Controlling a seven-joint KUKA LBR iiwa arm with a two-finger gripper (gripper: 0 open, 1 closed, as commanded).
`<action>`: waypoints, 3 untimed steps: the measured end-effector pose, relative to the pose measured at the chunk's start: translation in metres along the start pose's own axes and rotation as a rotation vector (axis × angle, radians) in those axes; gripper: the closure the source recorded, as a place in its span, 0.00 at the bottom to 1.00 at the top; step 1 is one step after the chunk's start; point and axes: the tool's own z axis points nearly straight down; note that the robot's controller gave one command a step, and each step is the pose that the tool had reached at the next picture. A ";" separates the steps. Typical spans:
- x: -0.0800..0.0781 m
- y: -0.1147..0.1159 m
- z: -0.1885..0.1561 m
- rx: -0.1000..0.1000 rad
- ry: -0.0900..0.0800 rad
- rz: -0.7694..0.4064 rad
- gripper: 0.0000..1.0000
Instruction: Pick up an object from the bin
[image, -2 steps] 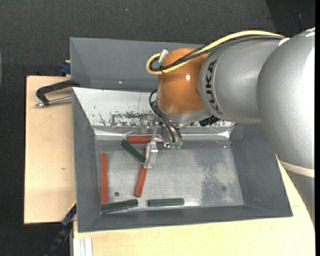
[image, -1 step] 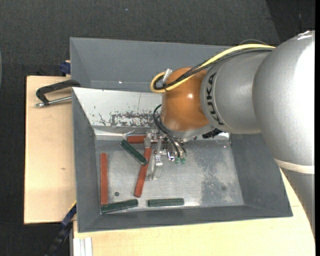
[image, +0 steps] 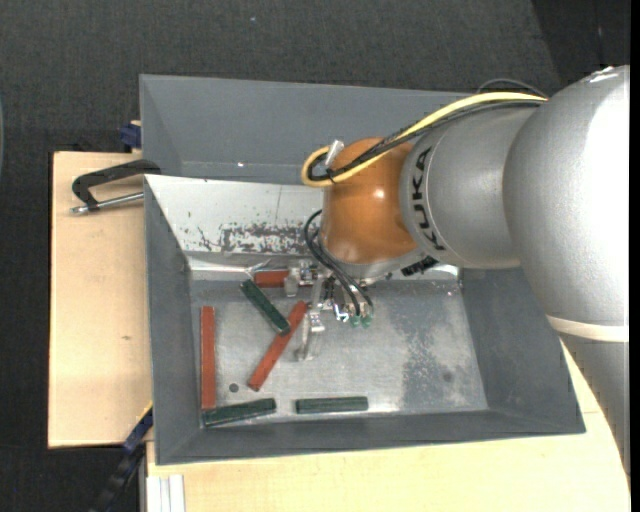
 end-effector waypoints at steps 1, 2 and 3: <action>-0.016 0.008 0.003 0.007 -0.002 -0.116 0.00; -0.022 0.033 0.004 0.002 -0.002 -0.260 0.00; -0.001 0.051 0.006 0.005 0.002 -0.492 0.00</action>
Offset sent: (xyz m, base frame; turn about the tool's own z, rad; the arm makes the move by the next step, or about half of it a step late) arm 0.0250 0.0155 -0.0055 -0.3901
